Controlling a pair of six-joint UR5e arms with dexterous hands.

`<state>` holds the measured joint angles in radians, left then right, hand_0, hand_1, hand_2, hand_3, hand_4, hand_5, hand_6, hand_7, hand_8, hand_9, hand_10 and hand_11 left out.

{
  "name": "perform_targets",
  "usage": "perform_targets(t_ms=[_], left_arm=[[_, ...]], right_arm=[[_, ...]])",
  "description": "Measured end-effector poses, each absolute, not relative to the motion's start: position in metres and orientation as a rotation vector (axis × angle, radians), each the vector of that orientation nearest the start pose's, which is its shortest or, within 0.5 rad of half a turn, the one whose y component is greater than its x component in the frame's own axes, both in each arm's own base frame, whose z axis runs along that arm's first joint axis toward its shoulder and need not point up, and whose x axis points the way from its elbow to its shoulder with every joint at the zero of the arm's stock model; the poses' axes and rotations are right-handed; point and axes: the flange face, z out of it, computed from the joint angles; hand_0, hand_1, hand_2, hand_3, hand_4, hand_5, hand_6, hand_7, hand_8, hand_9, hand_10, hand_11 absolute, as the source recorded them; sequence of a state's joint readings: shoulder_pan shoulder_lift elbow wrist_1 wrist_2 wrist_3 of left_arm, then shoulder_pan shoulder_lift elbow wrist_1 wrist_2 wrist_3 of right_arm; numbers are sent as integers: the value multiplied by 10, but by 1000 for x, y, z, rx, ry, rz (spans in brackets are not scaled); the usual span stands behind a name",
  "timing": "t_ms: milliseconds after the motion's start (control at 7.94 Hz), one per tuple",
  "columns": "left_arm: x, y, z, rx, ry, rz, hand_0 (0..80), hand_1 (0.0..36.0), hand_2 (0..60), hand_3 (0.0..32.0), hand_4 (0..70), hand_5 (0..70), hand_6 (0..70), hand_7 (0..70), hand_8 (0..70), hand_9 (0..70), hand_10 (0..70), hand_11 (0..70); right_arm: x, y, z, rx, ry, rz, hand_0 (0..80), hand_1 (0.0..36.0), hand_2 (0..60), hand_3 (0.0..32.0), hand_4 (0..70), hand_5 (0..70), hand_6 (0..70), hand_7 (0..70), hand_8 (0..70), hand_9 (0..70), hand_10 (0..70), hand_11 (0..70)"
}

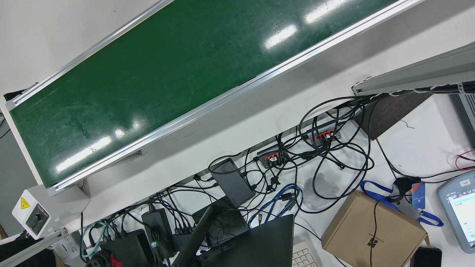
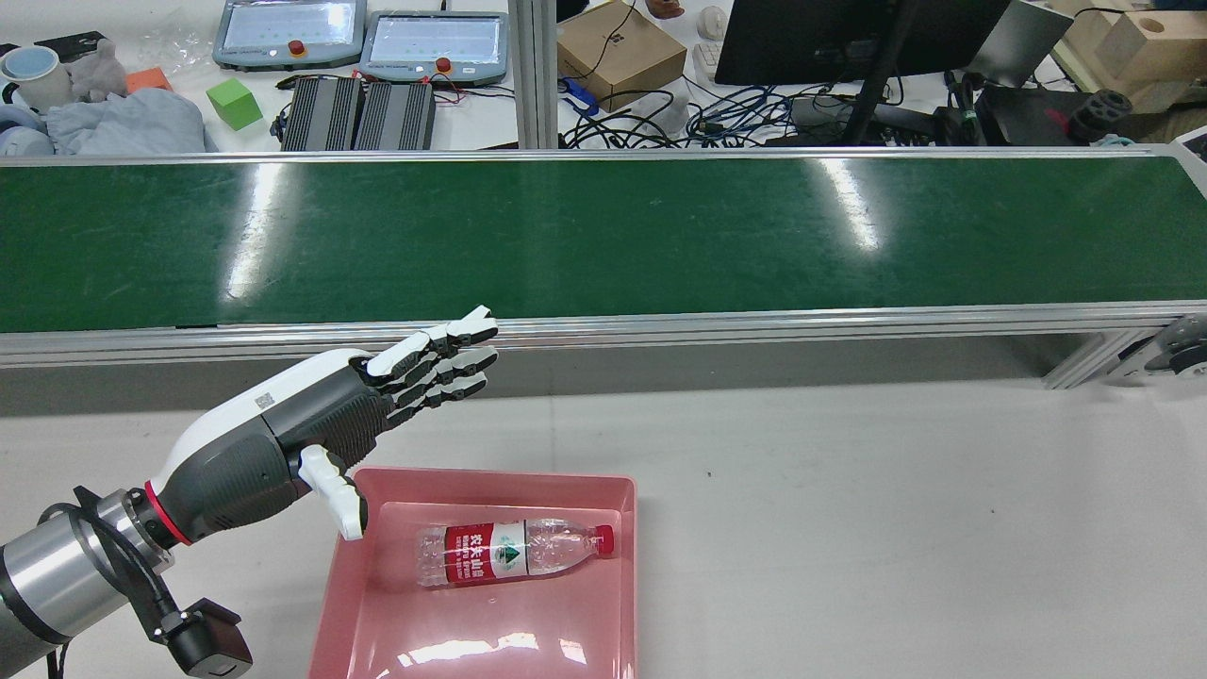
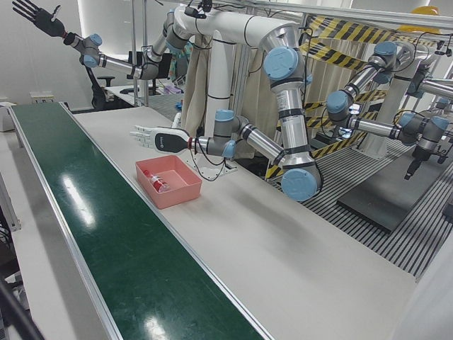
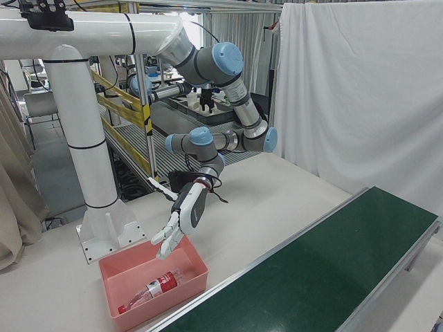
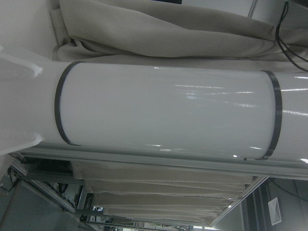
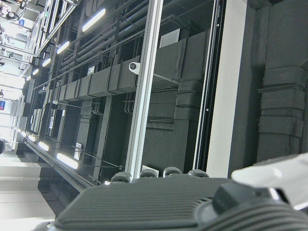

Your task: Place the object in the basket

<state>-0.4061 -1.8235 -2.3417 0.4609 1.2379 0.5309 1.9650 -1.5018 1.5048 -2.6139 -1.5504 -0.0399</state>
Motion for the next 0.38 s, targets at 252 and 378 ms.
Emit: perform_targets(t_ms=[252, 378], left_arm=[[344, -327, 275, -522, 2283, -1147, 101, 0, 0, 0, 48, 68, 7, 0, 49, 51, 48, 63], [346, -326, 276, -517, 2277, -1145, 137, 0, 0, 0, 46, 76, 7, 0, 45, 47, 36, 46]], right_arm=[[339, -463, 621, -568, 2507, -1445, 0, 0, 0, 0, 0, 0, 0, 0, 0, 0, 0, 0], [339, -463, 621, -568, 2507, -1445, 0, 0, 0, 0, 0, 0, 0, 0, 0, 0, 0, 0]])
